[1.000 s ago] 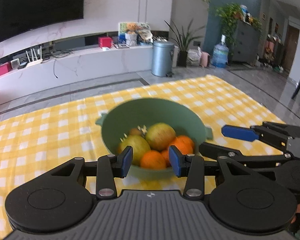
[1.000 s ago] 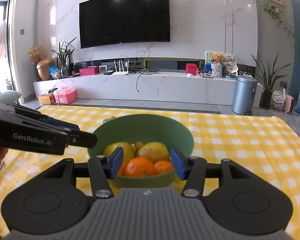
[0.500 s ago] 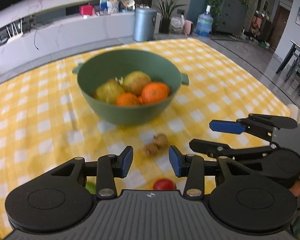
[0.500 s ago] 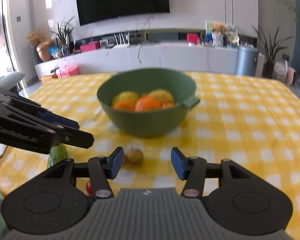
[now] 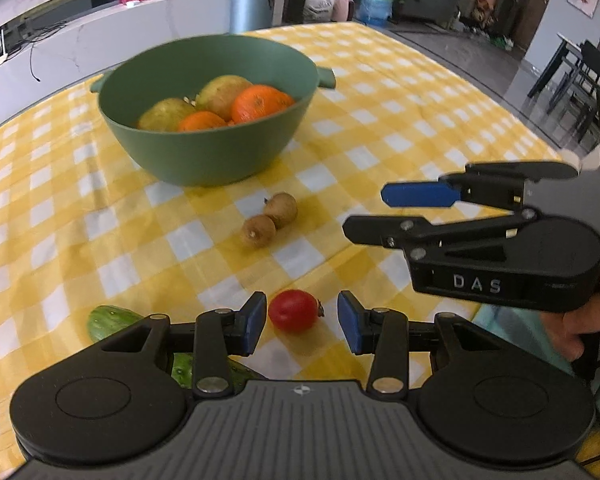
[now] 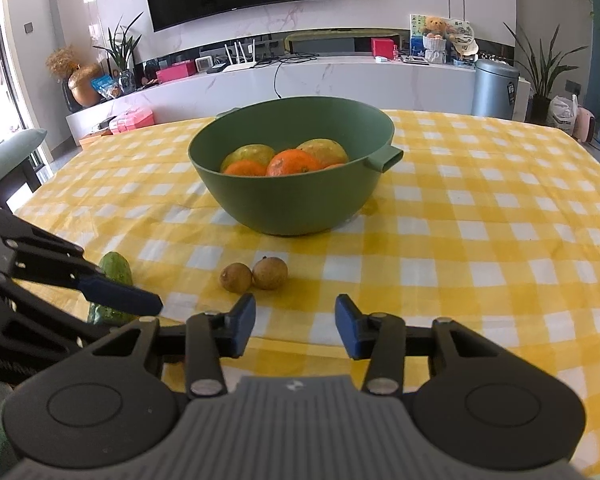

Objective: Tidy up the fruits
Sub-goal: 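Grasp the red cherry tomato with the left gripper while the right gripper grasps a longan, then carry the tomato and longan over the colander with the left and right grippers, then open both grippers to drop the tomato and longan into the colander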

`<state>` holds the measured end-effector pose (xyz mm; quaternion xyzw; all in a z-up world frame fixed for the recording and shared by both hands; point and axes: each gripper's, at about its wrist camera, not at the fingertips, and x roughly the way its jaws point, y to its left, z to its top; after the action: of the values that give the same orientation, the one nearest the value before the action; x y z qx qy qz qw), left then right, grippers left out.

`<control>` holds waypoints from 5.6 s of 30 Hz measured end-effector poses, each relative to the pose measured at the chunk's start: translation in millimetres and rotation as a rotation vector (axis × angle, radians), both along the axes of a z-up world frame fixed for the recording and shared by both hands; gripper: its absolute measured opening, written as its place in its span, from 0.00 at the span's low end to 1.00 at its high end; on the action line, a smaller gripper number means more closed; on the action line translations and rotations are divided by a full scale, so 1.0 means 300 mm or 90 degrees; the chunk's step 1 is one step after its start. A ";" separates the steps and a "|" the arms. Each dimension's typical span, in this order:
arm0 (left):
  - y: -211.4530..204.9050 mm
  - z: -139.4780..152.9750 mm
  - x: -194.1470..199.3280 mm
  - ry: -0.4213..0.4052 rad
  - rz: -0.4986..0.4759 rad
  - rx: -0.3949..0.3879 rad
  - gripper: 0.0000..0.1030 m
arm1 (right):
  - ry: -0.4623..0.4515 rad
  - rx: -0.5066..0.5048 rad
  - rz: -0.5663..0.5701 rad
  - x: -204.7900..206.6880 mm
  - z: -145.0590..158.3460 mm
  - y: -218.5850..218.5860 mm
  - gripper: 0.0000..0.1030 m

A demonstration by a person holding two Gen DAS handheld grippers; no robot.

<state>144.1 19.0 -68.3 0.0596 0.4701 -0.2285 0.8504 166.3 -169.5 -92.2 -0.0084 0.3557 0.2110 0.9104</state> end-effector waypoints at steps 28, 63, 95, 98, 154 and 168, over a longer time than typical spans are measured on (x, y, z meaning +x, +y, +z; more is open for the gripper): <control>0.013 -0.062 0.061 0.011 0.051 0.015 0.36 | 0.025 0.034 0.009 0.074 -0.037 0.036 0.31; 0.111 -0.033 0.117 -0.029 0.169 -0.016 0.36 | 0.060 0.112 -0.001 0.200 -0.102 0.079 0.21; 0.067 0.230 0.280 -0.161 0.159 -0.063 0.36 | -0.117 0.073 0.056 0.203 0.205 0.026 0.21; 0.075 0.223 0.337 -0.157 0.159 -0.056 0.36 | -0.113 0.065 0.060 0.261 0.210 0.039 0.21; 0.118 0.098 0.474 -0.178 0.129 0.027 0.58 | 0.074 0.061 0.051 0.736 0.097 0.190 0.31; 0.176 0.223 0.301 -0.159 0.190 0.007 0.58 | -0.036 0.058 0.039 0.532 0.218 0.170 0.56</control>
<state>234.3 71.8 -1.4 0.0215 0.3659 -0.0884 0.9262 326.0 -118.4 -26.7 0.0165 0.3191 0.2541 0.9129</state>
